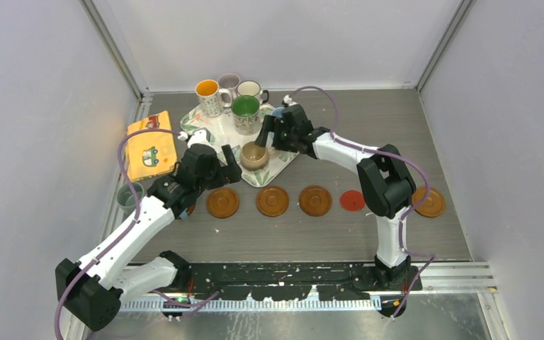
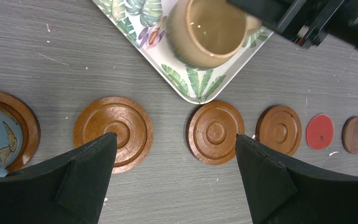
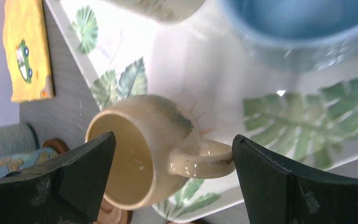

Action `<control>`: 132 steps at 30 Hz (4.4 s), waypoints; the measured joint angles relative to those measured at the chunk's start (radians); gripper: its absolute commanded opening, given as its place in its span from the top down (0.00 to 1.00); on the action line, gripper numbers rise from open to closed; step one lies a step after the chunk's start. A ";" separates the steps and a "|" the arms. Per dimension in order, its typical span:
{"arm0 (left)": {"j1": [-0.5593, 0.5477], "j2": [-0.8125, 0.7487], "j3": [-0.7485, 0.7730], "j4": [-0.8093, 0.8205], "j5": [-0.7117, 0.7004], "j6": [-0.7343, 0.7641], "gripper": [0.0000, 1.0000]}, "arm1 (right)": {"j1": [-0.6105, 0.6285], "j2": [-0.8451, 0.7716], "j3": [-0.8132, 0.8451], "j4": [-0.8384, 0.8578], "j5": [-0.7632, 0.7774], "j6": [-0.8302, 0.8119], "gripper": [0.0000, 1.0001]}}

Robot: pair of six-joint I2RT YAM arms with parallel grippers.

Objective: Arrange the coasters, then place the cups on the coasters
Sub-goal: Pick up the cup from the tray, then place the cup on the coaster.

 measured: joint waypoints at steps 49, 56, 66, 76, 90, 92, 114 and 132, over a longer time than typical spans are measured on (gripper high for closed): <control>0.000 -0.064 -0.075 -0.036 -0.027 -0.068 0.00 | 0.274 -0.095 -0.029 -0.093 0.151 0.167 0.00; -0.049 0.048 -0.074 0.021 -0.039 -0.099 0.02 | 0.254 -0.208 -0.055 -0.221 0.240 0.167 0.00; -0.122 0.371 0.038 0.103 -0.140 -0.057 0.18 | 0.132 -0.566 -0.225 -0.341 0.347 0.164 0.00; -0.122 0.610 0.175 0.152 -0.203 0.027 0.49 | 0.109 -0.711 -0.295 -0.423 0.387 0.119 0.00; -0.122 0.711 0.212 0.163 -0.225 0.047 0.86 | 0.109 -0.725 -0.319 -0.444 0.392 0.097 0.00; -0.122 0.711 0.212 0.163 -0.227 0.049 0.95 | 0.109 -0.725 -0.320 -0.444 0.392 0.097 0.00; -0.122 0.417 0.089 0.134 -0.201 0.077 0.99 | 0.109 -0.711 -0.344 -0.433 0.391 0.097 0.00; -0.218 -0.034 -0.134 -0.221 -0.230 -0.085 0.99 | 0.109 -0.646 -0.352 -0.388 0.377 0.097 0.00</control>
